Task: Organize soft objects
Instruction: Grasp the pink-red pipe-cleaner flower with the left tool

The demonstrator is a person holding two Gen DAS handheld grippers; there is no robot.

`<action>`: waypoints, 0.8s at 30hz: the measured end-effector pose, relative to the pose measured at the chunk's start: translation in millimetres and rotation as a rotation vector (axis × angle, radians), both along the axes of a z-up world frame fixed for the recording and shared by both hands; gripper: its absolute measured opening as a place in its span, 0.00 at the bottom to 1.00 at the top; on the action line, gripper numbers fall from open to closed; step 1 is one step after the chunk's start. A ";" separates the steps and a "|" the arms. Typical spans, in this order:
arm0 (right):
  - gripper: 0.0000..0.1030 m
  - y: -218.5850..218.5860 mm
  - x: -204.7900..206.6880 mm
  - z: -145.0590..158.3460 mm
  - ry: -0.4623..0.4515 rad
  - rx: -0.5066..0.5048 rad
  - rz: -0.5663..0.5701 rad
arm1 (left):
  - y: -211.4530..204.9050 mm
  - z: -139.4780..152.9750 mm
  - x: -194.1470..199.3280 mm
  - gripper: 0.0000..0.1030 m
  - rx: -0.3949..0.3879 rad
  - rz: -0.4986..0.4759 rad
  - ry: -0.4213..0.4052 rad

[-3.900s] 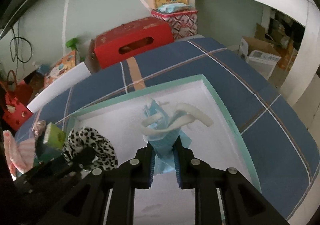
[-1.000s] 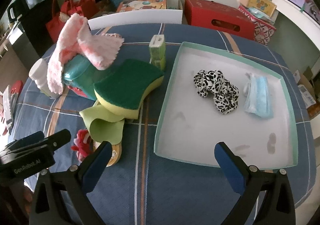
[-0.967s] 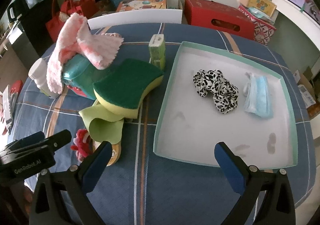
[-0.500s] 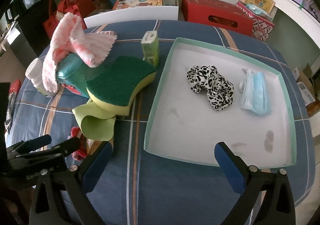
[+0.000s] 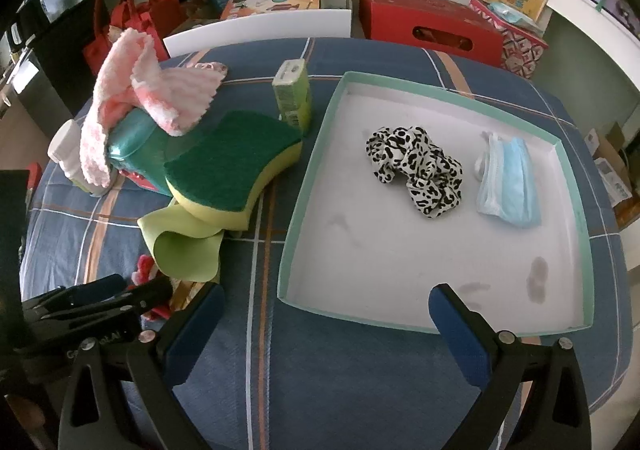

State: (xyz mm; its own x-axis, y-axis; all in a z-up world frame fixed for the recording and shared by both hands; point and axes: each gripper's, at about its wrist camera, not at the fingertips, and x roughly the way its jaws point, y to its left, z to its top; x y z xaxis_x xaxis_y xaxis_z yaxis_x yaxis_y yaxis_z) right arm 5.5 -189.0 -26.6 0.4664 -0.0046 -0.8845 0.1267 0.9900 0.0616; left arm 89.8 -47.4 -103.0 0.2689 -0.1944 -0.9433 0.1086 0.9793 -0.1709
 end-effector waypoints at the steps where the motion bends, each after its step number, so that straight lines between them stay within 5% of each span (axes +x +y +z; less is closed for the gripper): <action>1: 1.00 -0.5 0.0 -0.2 0.000 0.000 -0.001 | -2.4 1.8 0.0 0.55 -0.006 -0.004 0.000; 5: 1.00 -0.4 0.4 -0.4 0.002 -0.004 0.001 | -11.4 3.0 0.1 0.32 -0.028 -0.020 -0.002; 12: 1.00 6.0 1.0 -2.4 0.010 -0.018 0.020 | -10.8 11.5 -0.3 0.31 -0.059 -0.013 -0.019; 24: 1.00 46.3 2.4 -4.7 -0.002 -0.002 0.166 | 22.9 26.1 3.8 0.31 -0.058 0.162 -0.076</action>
State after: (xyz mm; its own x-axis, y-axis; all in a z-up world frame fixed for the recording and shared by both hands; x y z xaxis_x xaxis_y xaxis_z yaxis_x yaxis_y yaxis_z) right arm 7.9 -142.7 -31.2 0.4623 0.0714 -0.8838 -0.0389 0.9974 0.0602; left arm 93.6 -24.5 -76.9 0.3716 -0.1961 -0.9074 -0.0348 0.9738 -0.2247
